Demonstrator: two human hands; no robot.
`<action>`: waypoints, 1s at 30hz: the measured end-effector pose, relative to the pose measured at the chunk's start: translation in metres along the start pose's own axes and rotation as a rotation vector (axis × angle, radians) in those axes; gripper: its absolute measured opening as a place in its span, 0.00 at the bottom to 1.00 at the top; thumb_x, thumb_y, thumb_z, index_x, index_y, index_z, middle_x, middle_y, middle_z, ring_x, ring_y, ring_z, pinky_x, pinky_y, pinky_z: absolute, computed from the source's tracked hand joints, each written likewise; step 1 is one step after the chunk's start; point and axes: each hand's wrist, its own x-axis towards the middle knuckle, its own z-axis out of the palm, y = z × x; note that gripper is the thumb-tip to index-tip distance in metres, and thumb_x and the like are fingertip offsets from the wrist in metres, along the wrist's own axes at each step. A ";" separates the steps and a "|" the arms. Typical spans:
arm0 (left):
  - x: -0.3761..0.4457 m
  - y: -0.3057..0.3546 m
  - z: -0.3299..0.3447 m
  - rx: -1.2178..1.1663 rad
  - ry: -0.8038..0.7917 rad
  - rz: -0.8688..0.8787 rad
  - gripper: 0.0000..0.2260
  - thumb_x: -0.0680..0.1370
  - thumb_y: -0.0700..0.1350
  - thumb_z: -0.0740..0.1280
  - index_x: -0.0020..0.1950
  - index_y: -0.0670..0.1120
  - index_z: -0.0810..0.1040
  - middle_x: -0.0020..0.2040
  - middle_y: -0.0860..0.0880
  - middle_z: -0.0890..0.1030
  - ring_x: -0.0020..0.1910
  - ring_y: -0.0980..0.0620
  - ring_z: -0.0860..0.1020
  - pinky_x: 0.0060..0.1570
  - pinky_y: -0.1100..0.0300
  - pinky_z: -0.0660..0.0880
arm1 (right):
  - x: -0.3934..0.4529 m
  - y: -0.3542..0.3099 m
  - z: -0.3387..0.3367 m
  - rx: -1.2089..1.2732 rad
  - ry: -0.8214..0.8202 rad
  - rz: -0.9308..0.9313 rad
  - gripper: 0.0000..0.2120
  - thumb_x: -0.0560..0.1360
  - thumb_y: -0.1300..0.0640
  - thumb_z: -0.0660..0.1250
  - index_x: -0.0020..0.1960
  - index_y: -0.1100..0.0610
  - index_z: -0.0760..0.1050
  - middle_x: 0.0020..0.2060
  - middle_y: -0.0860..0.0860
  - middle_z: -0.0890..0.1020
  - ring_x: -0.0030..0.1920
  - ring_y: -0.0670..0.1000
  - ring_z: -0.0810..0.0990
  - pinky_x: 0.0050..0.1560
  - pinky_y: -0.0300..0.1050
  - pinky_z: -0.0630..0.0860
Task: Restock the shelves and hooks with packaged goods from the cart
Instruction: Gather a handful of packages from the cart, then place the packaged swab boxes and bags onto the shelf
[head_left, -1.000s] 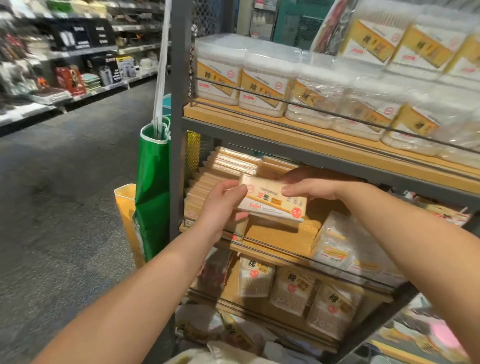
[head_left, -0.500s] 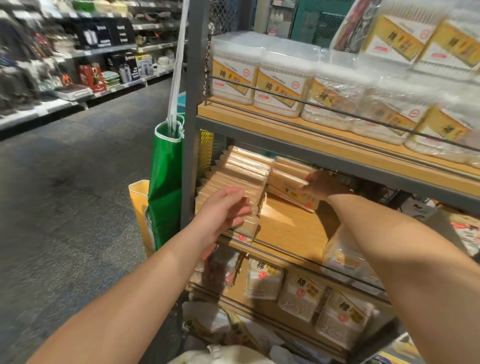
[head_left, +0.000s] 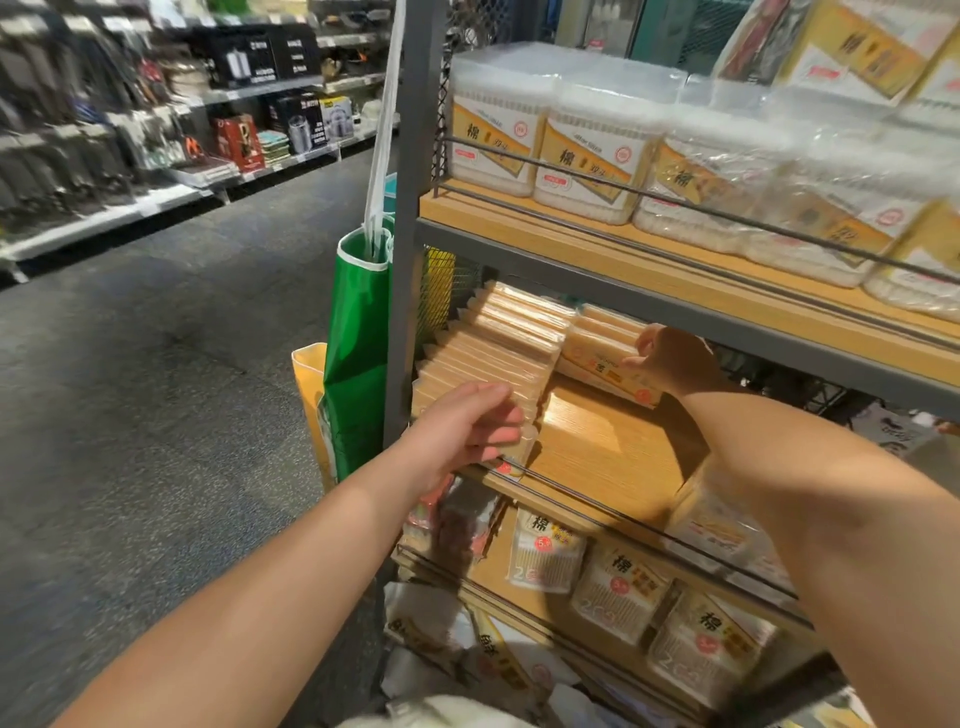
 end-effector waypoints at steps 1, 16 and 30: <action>-0.001 -0.001 0.001 -0.002 -0.016 -0.004 0.13 0.81 0.54 0.63 0.57 0.45 0.75 0.49 0.46 0.79 0.47 0.51 0.79 0.44 0.59 0.75 | -0.002 -0.001 -0.002 0.015 -0.010 0.020 0.19 0.74 0.49 0.73 0.59 0.58 0.76 0.52 0.55 0.81 0.48 0.54 0.79 0.54 0.45 0.76; -0.034 -0.006 -0.016 0.256 -0.258 -0.117 0.11 0.82 0.52 0.61 0.59 0.50 0.77 0.49 0.52 0.84 0.47 0.54 0.82 0.44 0.59 0.72 | -0.150 -0.083 -0.067 0.208 0.108 0.104 0.15 0.73 0.49 0.73 0.57 0.53 0.79 0.51 0.46 0.78 0.54 0.48 0.76 0.52 0.41 0.70; -0.165 -0.125 0.066 0.388 -0.672 -0.377 0.06 0.80 0.48 0.63 0.46 0.49 0.77 0.41 0.50 0.82 0.41 0.51 0.80 0.43 0.58 0.71 | -0.474 -0.079 -0.013 0.603 0.172 0.659 0.09 0.71 0.66 0.74 0.49 0.60 0.77 0.33 0.48 0.75 0.30 0.37 0.73 0.39 0.29 0.70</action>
